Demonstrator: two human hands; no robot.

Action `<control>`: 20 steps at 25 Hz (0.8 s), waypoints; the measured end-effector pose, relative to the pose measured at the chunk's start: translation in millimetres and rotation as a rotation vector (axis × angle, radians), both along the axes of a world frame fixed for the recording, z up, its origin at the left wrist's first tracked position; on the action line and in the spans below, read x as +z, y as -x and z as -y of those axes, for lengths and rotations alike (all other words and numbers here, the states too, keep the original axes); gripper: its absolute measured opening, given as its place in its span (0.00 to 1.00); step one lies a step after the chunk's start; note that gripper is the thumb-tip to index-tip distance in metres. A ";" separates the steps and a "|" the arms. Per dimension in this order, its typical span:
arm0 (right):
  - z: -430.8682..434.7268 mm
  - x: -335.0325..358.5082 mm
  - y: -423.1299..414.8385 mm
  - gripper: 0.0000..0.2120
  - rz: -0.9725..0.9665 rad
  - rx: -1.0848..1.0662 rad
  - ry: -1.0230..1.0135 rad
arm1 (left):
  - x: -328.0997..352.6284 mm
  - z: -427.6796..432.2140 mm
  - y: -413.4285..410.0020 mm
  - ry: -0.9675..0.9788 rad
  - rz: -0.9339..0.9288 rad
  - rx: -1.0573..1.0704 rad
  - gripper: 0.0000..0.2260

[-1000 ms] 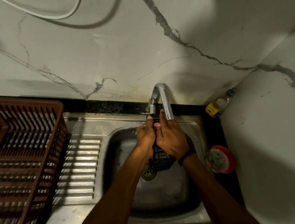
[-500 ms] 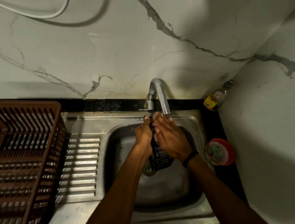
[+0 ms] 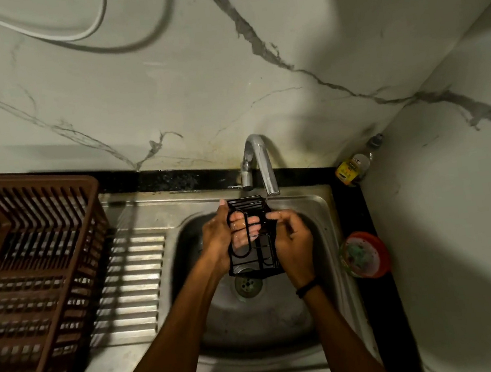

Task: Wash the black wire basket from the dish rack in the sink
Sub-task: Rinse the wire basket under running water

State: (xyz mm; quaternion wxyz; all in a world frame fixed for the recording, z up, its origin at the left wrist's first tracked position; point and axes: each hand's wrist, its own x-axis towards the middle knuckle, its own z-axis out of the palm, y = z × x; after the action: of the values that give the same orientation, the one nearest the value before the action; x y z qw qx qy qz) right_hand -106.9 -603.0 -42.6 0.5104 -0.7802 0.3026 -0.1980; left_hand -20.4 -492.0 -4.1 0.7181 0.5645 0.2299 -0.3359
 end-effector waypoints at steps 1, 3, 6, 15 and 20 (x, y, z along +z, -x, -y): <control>3.2 -6.5 -7.7 0.10 -0.047 -0.053 -0.042 | -1.2 -5.2 0.1 0.003 -0.001 -0.002 0.25; 16.9 -19.5 -19.3 0.11 -0.183 -0.121 -0.090 | -2.4 -16.0 -2.0 0.037 -0.035 0.018 0.24; 43.4 -30.9 -28.4 0.21 -0.383 -0.144 -0.087 | -0.4 -26.6 -5.6 0.069 -0.087 0.053 0.24; 61.3 -23.8 -38.8 0.28 -0.448 -0.148 -0.120 | -10.3 -39.7 -11.5 -0.334 0.272 -0.281 0.33; 57.8 -14.7 -39.7 0.37 -0.469 -0.255 0.137 | -21.4 -39.0 -13.8 -0.343 0.306 -0.317 0.40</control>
State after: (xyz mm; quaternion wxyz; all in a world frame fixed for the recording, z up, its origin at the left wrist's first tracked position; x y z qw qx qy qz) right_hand -67.2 -660.7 -57.3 0.3434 -0.7931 0.4940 -0.0947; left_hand -6.6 -452.9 -25.5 0.5767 0.7511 0.0811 -0.3110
